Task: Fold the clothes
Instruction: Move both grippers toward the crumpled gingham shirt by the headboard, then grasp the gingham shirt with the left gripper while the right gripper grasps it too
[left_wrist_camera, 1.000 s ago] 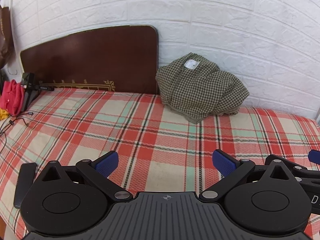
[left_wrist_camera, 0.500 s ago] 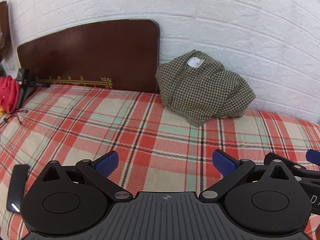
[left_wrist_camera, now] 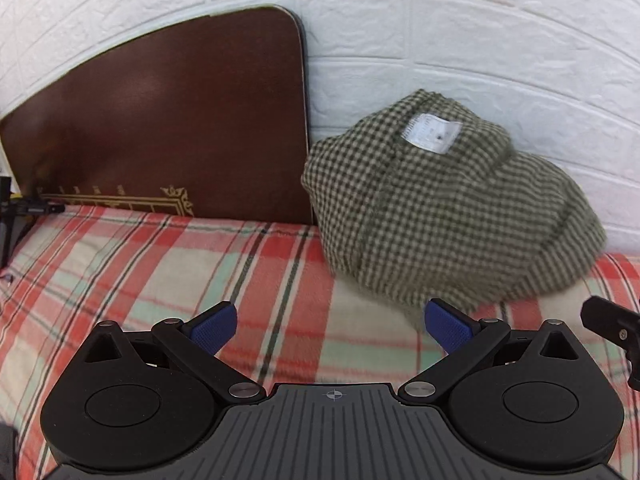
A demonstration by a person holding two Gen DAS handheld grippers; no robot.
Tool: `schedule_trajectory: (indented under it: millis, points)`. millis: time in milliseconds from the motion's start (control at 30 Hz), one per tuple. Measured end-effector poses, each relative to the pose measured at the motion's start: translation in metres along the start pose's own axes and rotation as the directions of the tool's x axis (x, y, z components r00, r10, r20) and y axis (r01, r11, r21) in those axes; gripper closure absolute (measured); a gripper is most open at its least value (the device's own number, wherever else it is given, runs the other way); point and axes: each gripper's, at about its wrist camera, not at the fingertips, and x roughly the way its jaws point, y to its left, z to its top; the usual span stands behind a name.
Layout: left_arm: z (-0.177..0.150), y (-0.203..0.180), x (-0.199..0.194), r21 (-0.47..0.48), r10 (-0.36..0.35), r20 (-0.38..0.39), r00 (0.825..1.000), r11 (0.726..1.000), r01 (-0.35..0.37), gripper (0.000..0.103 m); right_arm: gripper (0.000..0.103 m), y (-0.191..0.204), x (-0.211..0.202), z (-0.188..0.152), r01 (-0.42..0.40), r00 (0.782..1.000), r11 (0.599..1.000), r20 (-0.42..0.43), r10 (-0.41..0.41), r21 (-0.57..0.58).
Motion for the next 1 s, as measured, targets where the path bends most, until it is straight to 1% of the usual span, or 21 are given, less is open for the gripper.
schedule_trajectory:
  millis: [100,167,267,367,433,467,500,533,567,600,633,667,700,733,800,900,1000]
  points:
    - [0.02,-0.002,0.023,-0.003,-0.01,0.011,1.0,1.0,0.01,0.0,0.013,-0.013,0.021,0.007,-0.013,1.0,0.997,0.001,0.013,0.077]
    - [0.029,-0.005,0.032,-0.003,-0.03,0.021,0.999,1.0,0.03,0.0,0.013,-0.022,0.035,0.012,-0.022,1.0,0.992,0.003,0.021,0.127]
    - [0.039,-0.012,0.042,0.003,-0.061,0.046,0.997,0.998,0.061,0.0,0.017,-0.034,0.051,0.019,-0.038,0.999,0.979,0.014,0.036,0.199]
    - [0.039,-0.019,0.057,0.024,-0.086,0.062,0.994,0.996,0.085,0.0,0.025,-0.032,0.061,0.026,-0.053,0.999,0.976,0.013,0.052,0.212]
    - [0.04,-0.021,0.07,0.009,-0.08,0.038,0.996,0.997,0.08,0.0,0.037,-0.027,0.065,0.03,-0.055,0.999,0.982,0.013,0.053,0.183]
    - [0.042,-0.02,0.075,-0.019,-0.092,0.019,0.996,0.996,0.092,0.0,0.04,-0.024,0.067,0.03,-0.057,0.998,0.985,0.016,0.055,0.164]
    - [0.045,-0.018,0.08,-0.047,-0.104,0.001,0.995,0.993,0.104,0.0,0.05,-0.021,0.066,0.032,-0.054,0.999,0.987,0.015,0.052,0.15]
    - [0.048,-0.016,0.083,-0.069,-0.119,-0.017,0.993,0.991,0.118,0.002,0.062,-0.019,0.065,0.033,-0.051,0.999,0.989,0.013,0.05,0.136]
    - [0.048,-0.016,0.079,-0.062,-0.13,-0.02,0.991,0.99,0.128,0.017,0.069,-0.016,0.064,0.035,-0.048,0.999,0.991,0.012,0.047,0.122]
    - [0.049,-0.015,0.075,-0.055,-0.14,-0.024,0.99,0.989,0.139,0.042,0.08,-0.014,0.063,0.036,-0.045,0.999,0.993,0.011,0.044,0.109]
    - [0.049,-0.015,0.071,-0.048,-0.15,-0.027,0.988,0.988,0.149,0.054,0.083,-0.012,0.059,0.037,-0.049,0.999,0.993,0.006,0.048,0.109]
    - [0.05,-0.014,0.067,-0.04,-0.161,-0.031,0.987,0.986,0.159,0.08,0.085,-0.011,0.054,0.039,-0.055,0.998,0.993,0.007,0.055,0.107]
    - [0.051,-0.014,0.064,-0.033,-0.171,-0.035,0.985,0.985,0.17,0.088,0.088,-0.009,0.047,0.039,-0.062,0.998,0.993,0.012,0.062,0.1]
    - [0.051,-0.014,0.059,-0.025,-0.18,-0.037,0.983,0.983,0.179,0.093,0.09,-0.007,0.04,0.04,-0.07,0.998,0.993,0.016,0.068,0.093]
    - [0.048,-0.012,0.038,0.011,-0.181,-0.015,0.983,0.983,0.181,0.095,0.092,-0.003,0.023,0.041,-0.073,0.997,0.994,0.03,0.07,0.08]
    - [0.041,0.001,0.002,0.023,-0.218,0.002,0.976,0.976,0.218,0.095,0.093,0.002,-0.015,0.039,-0.086,0.994,0.995,0.072,0.082,0.047]
    - [0.021,0.014,-0.044,0.029,-0.275,0.02,0.961,0.961,0.274,0.095,0.093,0.005,-0.064,0.03,-0.109,0.988,0.994,0.112,0.108,0.002]
